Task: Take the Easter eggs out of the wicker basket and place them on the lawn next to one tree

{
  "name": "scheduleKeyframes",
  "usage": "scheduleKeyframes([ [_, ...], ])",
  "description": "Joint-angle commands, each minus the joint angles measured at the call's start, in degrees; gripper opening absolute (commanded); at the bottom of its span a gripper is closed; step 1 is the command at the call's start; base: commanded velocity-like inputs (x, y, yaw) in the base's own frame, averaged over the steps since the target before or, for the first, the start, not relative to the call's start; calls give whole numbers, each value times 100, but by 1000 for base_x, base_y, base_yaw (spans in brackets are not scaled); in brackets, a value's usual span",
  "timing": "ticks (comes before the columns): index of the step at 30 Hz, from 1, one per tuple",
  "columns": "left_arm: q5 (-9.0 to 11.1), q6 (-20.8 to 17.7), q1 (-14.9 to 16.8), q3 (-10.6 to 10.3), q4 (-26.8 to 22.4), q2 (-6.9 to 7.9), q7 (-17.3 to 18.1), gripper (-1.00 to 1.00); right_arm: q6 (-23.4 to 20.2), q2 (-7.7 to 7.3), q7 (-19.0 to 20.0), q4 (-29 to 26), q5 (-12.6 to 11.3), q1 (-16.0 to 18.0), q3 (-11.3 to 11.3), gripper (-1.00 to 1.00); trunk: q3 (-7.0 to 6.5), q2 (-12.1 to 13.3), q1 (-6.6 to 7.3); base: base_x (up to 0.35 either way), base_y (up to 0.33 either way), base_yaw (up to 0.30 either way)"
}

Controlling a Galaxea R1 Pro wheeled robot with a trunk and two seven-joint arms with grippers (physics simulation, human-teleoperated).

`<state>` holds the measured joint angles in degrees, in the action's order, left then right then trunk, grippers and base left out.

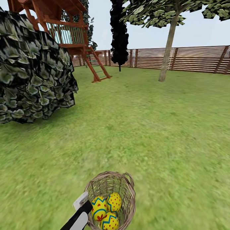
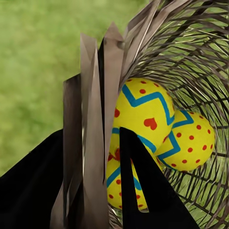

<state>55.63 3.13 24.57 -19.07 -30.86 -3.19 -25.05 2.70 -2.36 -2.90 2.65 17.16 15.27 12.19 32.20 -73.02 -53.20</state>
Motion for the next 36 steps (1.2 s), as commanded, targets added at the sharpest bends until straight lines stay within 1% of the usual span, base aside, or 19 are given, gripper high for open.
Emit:
scheduleKeyframes([
  [1, 44, 30, 4, -44, -11, 9, -35, -100, 28, -4, -27, 25, 54, 11, 52, 100, 5, -3, -3, 340, 0, -270],
  [36, 44, 30, 4, -44, -17, 8, -35, -100, 28, -2, -29, 34, 50, 11, 55, 100, 5, -3, -3, 341, 0, -286],
])
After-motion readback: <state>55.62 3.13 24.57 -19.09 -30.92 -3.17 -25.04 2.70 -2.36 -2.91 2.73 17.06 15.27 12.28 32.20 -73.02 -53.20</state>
